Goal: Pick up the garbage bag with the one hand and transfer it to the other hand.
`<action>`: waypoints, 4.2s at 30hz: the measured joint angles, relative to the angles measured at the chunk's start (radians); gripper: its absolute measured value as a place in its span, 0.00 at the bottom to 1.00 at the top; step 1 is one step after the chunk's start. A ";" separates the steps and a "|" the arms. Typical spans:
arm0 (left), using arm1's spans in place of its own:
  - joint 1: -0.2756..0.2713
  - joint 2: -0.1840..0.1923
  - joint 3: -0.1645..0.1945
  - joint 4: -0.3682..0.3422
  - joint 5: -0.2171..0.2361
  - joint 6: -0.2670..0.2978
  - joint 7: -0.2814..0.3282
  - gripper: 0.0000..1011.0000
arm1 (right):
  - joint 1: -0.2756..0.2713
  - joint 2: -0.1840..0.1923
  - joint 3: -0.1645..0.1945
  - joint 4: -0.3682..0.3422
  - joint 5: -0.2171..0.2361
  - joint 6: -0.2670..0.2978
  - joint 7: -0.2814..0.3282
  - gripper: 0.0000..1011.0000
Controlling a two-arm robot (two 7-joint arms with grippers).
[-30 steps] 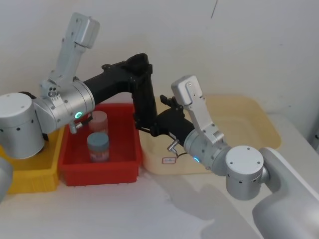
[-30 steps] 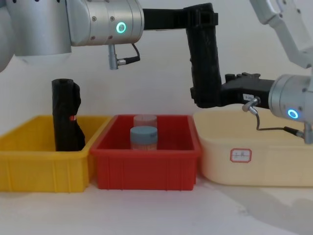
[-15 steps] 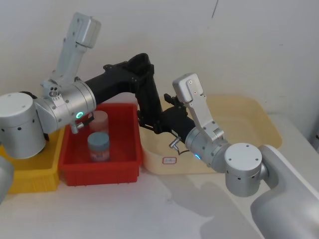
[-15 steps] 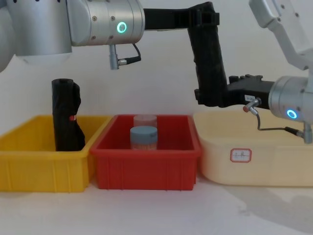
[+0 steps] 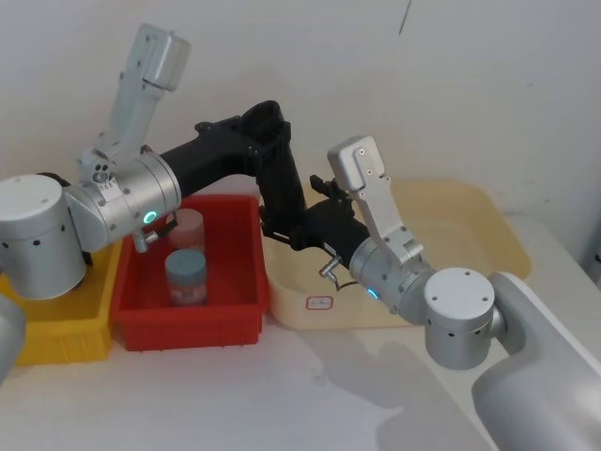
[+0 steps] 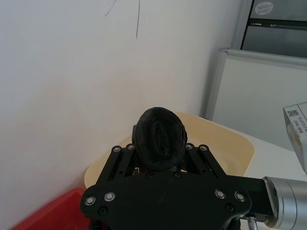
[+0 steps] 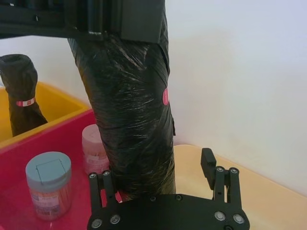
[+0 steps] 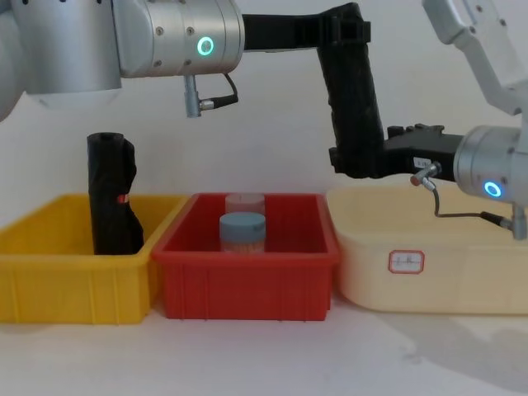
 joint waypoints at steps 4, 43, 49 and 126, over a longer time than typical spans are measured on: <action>0.000 0.000 0.000 0.000 -0.001 0.000 0.000 0.37 | -0.003 -0.004 0.007 -0.006 0.005 0.002 0.006 0.99; 0.000 -0.001 0.000 0.000 -0.001 0.000 0.000 0.37 | -0.026 -0.016 0.028 -0.067 0.022 -0.003 0.036 0.56; 0.000 0.000 0.000 0.000 -0.001 0.000 0.000 0.46 | -0.026 -0.017 0.030 -0.068 0.022 -0.003 0.036 0.56; 0.349 0.185 -0.156 -0.373 0.051 0.058 0.384 0.99 | -0.027 0.140 0.115 0.022 -0.134 0.077 -0.027 0.99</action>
